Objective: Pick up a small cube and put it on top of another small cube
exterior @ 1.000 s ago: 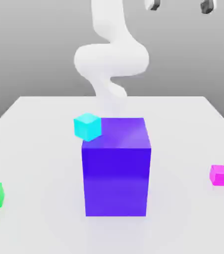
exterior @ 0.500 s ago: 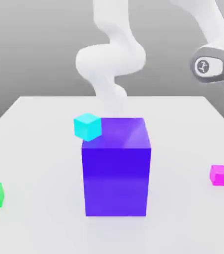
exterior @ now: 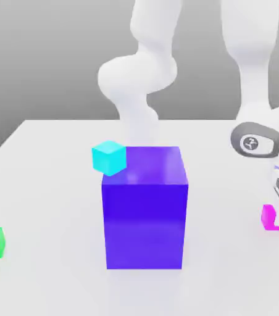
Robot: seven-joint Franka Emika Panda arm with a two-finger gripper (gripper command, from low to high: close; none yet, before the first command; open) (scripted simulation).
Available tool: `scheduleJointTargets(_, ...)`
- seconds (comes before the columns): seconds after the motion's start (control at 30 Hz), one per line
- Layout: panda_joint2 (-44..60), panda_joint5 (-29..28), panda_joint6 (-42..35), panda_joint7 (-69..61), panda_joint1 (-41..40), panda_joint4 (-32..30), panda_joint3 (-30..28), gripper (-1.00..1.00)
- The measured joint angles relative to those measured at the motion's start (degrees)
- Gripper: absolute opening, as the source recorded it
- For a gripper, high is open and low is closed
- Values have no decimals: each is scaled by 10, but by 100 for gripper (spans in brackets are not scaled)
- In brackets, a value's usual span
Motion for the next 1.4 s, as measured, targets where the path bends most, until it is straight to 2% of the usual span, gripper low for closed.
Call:
scheduleJointTargets(0.2, -109, 92, -82, -68, -42, -22, 60, -100)
scheduleJointTargets(0.27, -127, 138, -96, -89, -63, -3, 62, -100)
scheduleJointTargets(0.47, -136, 199, -128, -132, -190, 34, -32, -100)
scheduleJointTargets(0.73, -143, 252, -160, -174, -359, 67, -149, -100)
scheduleJointTargets(0.97, -146, 258, -187, -195, -518, 74, -256, -100)
scheduleJointTargets(1.1, -132, 243, -202, -204, -616, 77, -332, -100)
scheduleJointTargets(1.17, -102, 259, -185, -222, -636, 80, -337, -100)
scheduleJointTargets(1.27, -51, 304, -146, -256, -663, 85, -310, -100)
scheduleJointTargets(1.3, -34, 319, -132, -268, -673, 86, -297, 100)
scheduleJointTargets(1.4, -34, 319, -132, -268, -673, 86, -297, 100)
